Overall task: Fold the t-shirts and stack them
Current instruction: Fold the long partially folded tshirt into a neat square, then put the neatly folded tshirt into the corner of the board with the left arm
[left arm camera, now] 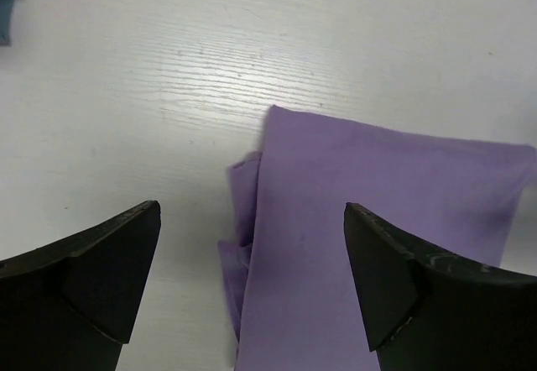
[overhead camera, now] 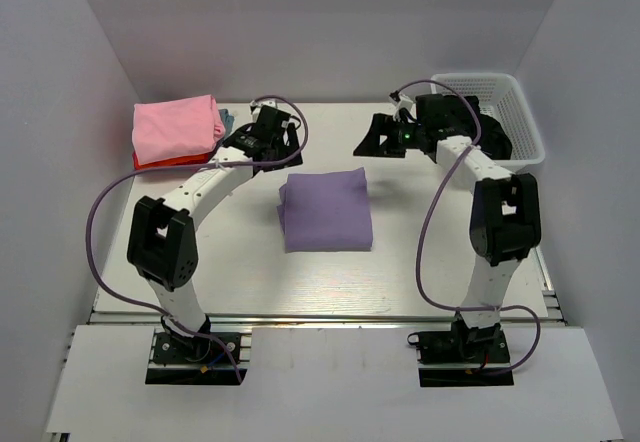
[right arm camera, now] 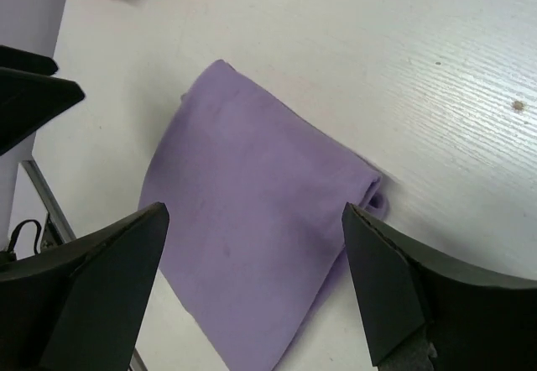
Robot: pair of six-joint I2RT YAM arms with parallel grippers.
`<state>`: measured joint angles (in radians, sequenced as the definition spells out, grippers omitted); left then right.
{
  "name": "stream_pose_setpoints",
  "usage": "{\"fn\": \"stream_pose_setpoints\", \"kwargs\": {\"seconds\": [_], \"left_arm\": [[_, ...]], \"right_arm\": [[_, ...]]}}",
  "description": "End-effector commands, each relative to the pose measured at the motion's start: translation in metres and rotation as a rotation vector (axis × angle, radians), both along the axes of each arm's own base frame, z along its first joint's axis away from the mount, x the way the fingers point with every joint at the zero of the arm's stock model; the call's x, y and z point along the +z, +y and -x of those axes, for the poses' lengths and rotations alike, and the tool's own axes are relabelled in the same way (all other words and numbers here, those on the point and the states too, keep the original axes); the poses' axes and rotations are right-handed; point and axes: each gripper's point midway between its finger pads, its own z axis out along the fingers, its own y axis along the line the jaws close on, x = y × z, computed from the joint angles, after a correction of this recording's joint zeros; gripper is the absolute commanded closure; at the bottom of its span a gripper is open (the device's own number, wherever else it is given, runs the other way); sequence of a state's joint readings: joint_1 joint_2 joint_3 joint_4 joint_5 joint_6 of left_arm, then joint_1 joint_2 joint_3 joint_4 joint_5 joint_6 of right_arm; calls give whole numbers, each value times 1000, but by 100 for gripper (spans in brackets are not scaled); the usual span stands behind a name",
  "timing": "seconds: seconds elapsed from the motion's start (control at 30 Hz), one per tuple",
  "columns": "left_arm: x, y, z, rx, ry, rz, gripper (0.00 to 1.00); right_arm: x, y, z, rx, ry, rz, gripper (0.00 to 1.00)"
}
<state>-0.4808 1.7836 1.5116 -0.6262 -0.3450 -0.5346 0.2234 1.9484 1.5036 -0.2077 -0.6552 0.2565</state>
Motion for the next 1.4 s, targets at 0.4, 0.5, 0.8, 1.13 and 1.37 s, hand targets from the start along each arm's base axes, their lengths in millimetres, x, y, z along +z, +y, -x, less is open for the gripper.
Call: {"fn": "stream_pose_setpoints", "kwargs": {"seconds": [0.4,0.5,0.8,1.13,1.37], "left_arm": [[-78,-28,69,-256,241,61,0],[-83,-30,71,-261,255,101,0],[-132,-39,65,-274,304,108,0],[-176,-56,68,-343,376,128,42],[-186,-53,57,-336,370,82,100]], "right_arm": [[5,12,95,155,-2,-114,10],[-1,12,101,152,15,-119,10],[-13,6,126,143,64,-120,10],[5,9,154,209,48,-232,10],[8,-6,160,130,2,-150,10]]}}
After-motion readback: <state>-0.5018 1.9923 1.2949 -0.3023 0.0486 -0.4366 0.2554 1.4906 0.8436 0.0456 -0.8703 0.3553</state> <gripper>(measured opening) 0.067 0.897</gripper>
